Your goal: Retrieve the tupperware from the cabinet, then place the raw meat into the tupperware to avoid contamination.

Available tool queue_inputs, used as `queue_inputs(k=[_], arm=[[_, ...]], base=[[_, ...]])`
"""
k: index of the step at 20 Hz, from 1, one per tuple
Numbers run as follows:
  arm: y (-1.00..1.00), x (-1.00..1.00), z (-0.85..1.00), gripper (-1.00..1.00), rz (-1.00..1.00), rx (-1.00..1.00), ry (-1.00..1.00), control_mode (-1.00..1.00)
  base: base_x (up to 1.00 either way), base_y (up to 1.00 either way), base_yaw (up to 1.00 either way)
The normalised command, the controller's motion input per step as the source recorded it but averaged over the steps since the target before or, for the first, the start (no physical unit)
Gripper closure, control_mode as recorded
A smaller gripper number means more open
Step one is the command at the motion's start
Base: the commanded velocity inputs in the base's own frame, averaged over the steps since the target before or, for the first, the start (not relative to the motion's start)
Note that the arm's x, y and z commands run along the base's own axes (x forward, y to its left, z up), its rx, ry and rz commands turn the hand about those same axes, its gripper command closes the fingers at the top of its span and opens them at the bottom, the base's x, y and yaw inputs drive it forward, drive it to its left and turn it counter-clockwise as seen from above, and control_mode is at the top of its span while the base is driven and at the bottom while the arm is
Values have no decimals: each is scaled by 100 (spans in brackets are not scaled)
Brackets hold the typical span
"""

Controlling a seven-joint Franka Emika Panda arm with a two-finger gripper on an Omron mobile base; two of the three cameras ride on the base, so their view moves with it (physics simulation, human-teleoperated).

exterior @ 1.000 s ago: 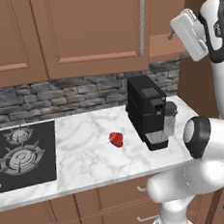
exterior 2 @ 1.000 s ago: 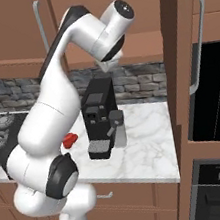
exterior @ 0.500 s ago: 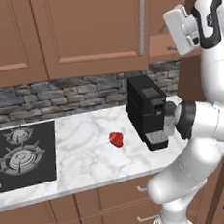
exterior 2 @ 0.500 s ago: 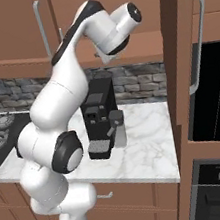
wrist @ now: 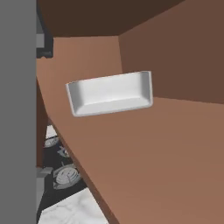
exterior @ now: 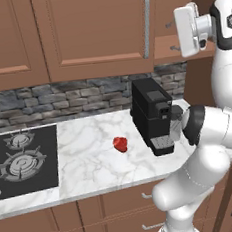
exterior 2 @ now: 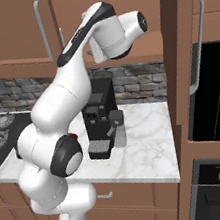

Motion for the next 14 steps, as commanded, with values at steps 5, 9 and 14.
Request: queue_inputs(k=[5,9,14], arm=[[71,-28,0,-100,0,6,1,-100],[32,26,0,-100,4,0,0,-100],[15,39,0,-100,7,0,0,-100]], base=[[0,0,0],[0,0,0],[0,0,0]])
